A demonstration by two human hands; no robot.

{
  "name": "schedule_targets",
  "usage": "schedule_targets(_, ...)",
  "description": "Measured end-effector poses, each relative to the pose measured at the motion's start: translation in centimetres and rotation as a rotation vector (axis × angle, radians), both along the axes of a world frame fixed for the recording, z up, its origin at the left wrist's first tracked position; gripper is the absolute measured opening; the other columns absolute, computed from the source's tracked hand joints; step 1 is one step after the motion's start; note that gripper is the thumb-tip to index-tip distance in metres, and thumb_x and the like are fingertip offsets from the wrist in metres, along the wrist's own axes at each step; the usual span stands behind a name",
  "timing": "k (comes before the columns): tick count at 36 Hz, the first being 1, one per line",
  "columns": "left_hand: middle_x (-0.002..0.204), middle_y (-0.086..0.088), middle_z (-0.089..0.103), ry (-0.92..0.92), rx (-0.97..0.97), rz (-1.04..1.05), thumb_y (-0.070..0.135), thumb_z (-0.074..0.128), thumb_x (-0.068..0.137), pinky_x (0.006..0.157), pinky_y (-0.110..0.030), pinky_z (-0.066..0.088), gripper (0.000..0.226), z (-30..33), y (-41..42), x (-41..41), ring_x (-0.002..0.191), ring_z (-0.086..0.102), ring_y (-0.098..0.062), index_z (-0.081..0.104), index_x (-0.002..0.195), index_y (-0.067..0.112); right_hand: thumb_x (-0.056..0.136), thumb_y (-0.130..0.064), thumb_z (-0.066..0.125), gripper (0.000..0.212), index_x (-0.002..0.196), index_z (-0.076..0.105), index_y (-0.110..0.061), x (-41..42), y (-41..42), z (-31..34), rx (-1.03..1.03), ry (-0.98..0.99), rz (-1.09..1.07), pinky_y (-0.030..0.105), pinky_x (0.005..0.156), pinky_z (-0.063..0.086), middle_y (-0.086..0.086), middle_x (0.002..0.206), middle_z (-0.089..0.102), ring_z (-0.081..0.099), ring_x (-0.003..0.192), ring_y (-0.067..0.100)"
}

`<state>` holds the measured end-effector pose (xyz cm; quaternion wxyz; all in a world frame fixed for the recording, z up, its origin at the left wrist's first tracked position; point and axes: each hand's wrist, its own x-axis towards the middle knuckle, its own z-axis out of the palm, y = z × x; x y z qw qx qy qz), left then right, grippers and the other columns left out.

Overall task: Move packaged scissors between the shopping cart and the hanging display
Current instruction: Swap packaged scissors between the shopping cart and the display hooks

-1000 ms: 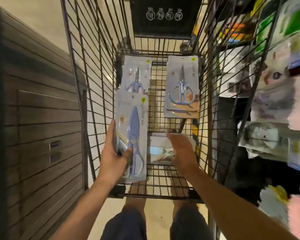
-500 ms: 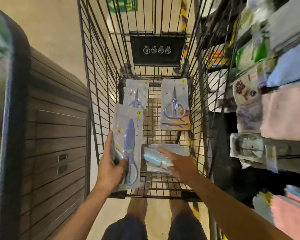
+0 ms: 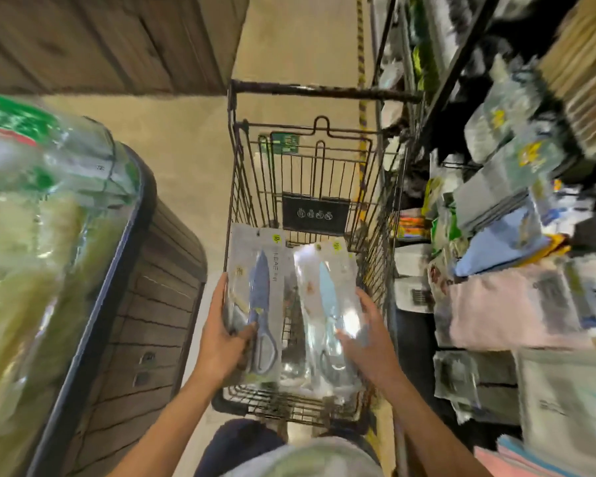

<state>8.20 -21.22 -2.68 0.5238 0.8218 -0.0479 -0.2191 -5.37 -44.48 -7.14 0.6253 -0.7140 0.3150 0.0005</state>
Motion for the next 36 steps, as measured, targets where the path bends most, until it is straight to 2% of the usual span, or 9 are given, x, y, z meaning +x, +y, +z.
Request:
schedule_targets(4,0.161,0.006,0.030,-0.051,-0.074,0.018,-0.005,0.071,0.085,0.088,-0.011,0.053,0.092,2.5,-0.9,-0.2,0.140,0.034,-0.012,0.025,0.154,0.034,0.081,-0.008,0.080,0.086,0.141,0.037,-0.053,-0.2,-0.2,2.2,-0.014,-0.075,-0.064,0.007,0.088,0.048,-0.035,0.131,0.055,0.059,0.115,-0.011)
schedule_targets(7,0.161,0.013,0.029,-0.066,-0.083,-0.012,0.006,0.076,0.085,0.112,-0.046,0.044,0.095,3.0,-0.5,0.3,0.146,0.032,-0.015,0.023,0.154,0.045,0.084,-0.005,0.078,0.082,0.142,0.040,-0.050,-0.3,0.2,4.2,0.044,-0.118,-0.117,0.008,0.084,0.050,-0.037,0.126,0.058,0.060,0.112,-0.013)
schedule_targets(9,0.161,0.020,0.026,-0.054,-0.105,-0.037,0.011,0.076,0.085,0.117,-0.054,0.034,0.096,3.6,-0.4,0.8,0.149,0.027,-0.013,0.021,0.154,0.048,0.083,-0.001,0.079,0.084,0.147,0.039,-0.037,-0.4,0.7,5.5,0.026,-0.141,-0.136,0.012,0.088,0.052,-0.027,0.131,0.058,0.060,0.114,-0.011)
schedule_targets(13,0.161,0.025,0.023,-0.081,-0.146,-0.131,0.031,0.076,0.081,0.119,-0.053,0.030,0.095,5.2,0.2,2.2,0.149,0.026,-0.011,0.018,0.151,0.056,0.081,-0.002,0.081,0.088,0.152,0.036,-0.025,-0.9,2.5,7.3,-0.058,-0.187,-0.249,0.044,0.109,0.049,-0.009,0.141,0.059,0.059,0.128,0.009)
schedule_targets(16,0.161,0.020,0.027,-0.083,-0.179,-0.204,0.039,0.077,0.077,0.118,-0.051,0.033,0.095,5.5,1.2,3.8,0.148,0.031,-0.015,0.018,0.149,0.060,0.078,-0.022,0.085,0.087,0.149,0.038,-0.042,-1.3,4.6,8.3,-0.074,-0.210,-0.327,0.050,0.106,0.050,-0.010,0.144,0.056,0.057,0.130,0.014)
schedule_targets(21,0.156,0.013,0.041,-0.051,-0.253,-0.322,0.023,0.080,0.081,0.113,-0.054,0.041,0.094,5.1,3.8,6.3,0.141,0.044,-0.017,0.024,0.148,0.058,0.082,-0.007,0.082,0.085,0.144,0.041,-0.049,-2.5,8.9,8.5,-0.081,-0.212,-0.447,0.048,0.105,0.051,-0.021,0.138,0.058,0.059,0.127,0.010)
schedule_targets(24,0.155,0.011,0.042,-0.046,-0.271,-0.404,0.022,0.080,0.081,0.111,-0.055,0.042,0.095,5.0,5.4,7.4,0.141,0.045,-0.018,0.025,0.150,0.055,0.082,-0.007,0.082,0.083,0.139,0.044,-0.054,-3.0,12.0,9.0,-0.047,-0.210,-0.519,0.029,0.092,0.058,-0.028,0.128,0.063,0.063,0.118,0.001)
schedule_targets(29,0.156,0.010,0.041,-0.041,-0.243,-0.526,0.032,0.080,0.083,0.111,-0.056,0.042,0.091,5.4,7.3,7.9,0.141,0.044,-0.018,0.023,0.150,0.056,0.080,0.002,0.081,0.086,0.150,0.041,-0.029,-4.9,16.4,9.2,-0.065,-0.218,-0.662,0.037,0.103,0.053,-0.010,0.142,0.059,0.059,0.128,0.009)
schedule_targets(36,0.157,0.020,0.036,-0.072,-0.266,-0.661,0.016,0.077,0.082,0.112,-0.046,0.042,0.093,6.1,6.3,6.0,0.141,0.041,-0.006,0.027,0.152,0.048,0.085,-0.002,0.077,0.084,0.153,0.036,-0.028,-8.6,20.0,9.8,-0.112,-0.228,-0.786,0.029,0.103,0.052,-0.011,0.147,0.054,0.054,0.134,0.010)
